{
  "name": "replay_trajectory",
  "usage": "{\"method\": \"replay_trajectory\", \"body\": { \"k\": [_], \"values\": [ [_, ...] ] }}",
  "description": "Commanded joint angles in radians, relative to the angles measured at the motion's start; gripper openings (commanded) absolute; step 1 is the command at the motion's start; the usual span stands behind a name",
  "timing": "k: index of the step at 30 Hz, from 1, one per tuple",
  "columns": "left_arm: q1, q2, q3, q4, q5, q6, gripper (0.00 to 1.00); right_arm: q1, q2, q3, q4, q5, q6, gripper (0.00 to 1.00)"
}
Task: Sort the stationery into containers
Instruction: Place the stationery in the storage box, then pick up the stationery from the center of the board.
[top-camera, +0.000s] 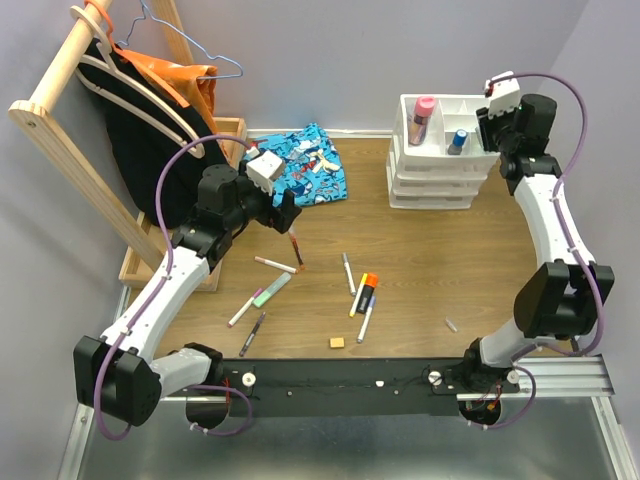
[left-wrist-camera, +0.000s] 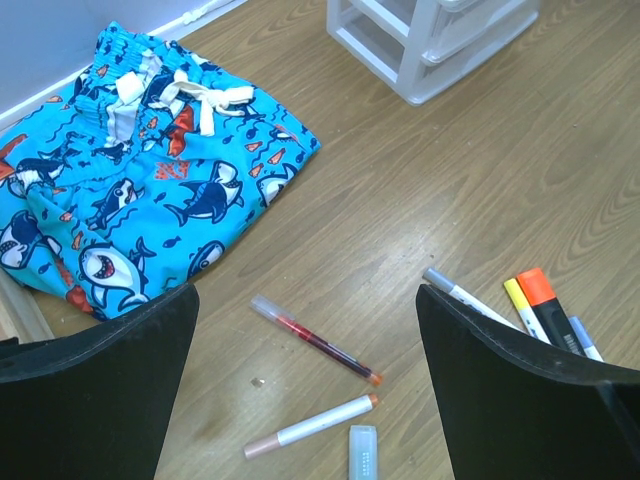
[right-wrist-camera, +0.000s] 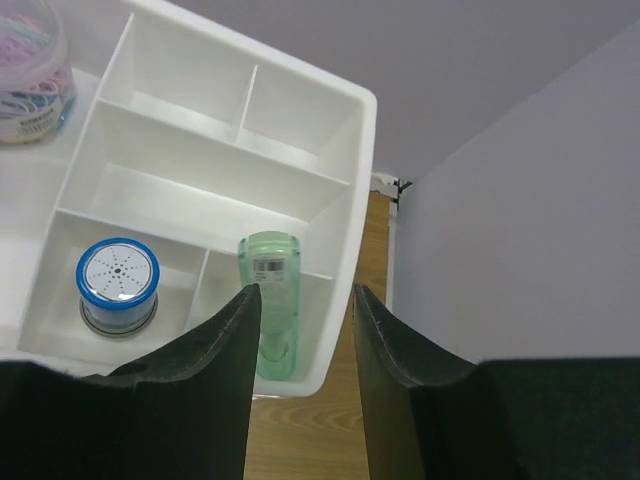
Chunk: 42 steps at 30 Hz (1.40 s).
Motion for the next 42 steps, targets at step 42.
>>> {"method": "replay_trajectory", "body": {
  "k": [42],
  "values": [
    [-0.015, -0.122, -0.127, 0.061, -0.385, -0.082, 0.99, 1.042, -0.199, -0.527, -0.316, -0.169, 0.118, 0.68]
  ]
}}
